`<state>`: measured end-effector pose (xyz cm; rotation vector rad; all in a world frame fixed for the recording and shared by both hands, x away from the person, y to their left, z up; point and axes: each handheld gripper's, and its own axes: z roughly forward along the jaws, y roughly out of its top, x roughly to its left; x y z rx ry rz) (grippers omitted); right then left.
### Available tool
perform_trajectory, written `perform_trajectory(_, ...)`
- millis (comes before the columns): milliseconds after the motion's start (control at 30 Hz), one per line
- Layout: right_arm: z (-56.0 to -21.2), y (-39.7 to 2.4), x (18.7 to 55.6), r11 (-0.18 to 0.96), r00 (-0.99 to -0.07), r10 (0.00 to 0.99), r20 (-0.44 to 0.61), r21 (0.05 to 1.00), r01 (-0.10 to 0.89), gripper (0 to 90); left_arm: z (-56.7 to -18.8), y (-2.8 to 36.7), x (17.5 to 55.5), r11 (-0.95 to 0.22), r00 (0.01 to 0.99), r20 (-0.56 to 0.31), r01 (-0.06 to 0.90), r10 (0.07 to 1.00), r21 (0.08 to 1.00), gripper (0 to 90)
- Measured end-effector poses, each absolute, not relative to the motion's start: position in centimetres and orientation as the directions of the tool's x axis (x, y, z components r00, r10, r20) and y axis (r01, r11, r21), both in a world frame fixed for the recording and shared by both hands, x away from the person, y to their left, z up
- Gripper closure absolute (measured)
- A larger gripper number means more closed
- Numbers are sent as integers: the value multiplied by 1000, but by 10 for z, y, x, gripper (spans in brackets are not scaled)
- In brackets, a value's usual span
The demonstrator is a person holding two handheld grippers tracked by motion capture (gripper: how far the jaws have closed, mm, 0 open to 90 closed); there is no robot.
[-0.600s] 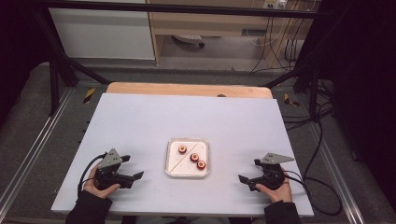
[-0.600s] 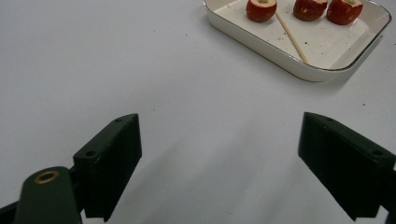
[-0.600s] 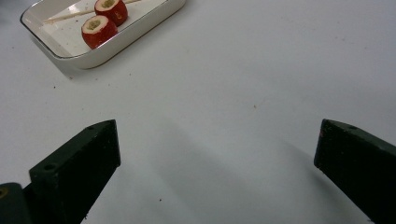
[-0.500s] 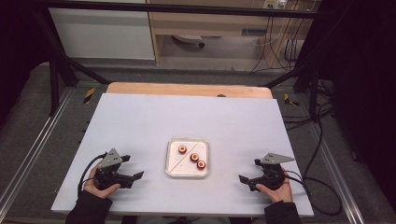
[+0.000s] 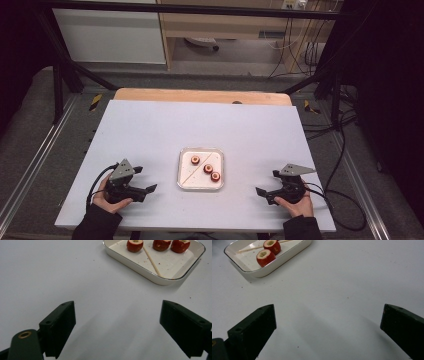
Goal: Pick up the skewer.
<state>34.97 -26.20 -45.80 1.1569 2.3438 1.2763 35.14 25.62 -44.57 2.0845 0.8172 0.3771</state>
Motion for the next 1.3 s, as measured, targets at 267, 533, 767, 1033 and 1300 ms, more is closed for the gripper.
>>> perform_trajectory(267, -458, -262, 350, 308, -660, 735, 159, 788, 533, 8, -445, 249, 352, -434, 746, -29, 418, 666, 798, 136)
perform_trajectory(533, -458, -262, 350, 314, -661, 734, 154, 787, 532, 7, -443, 240, 351, -440, 751, -29, 418, 660, 795, 138)
perform_trajectory(767, -459, -261, 350, 318, -662, 734, 152, 784, 533, 7, -440, 230, 349, -457, 754, -14, 413, 656, 788, 138)
perform_trajectory(1033, -459, -261, 350, 317, -662, 734, 152, 785, 532, 7, -434, 217, 349, -469, 760, -6, 407, 650, 784, 138)
perform_trajectory(1300, -458, -262, 350, 312, -658, 738, 153, 786, 533, 7, -425, 195, 351, -489, 769, 11, 395, 639, 778, 139)
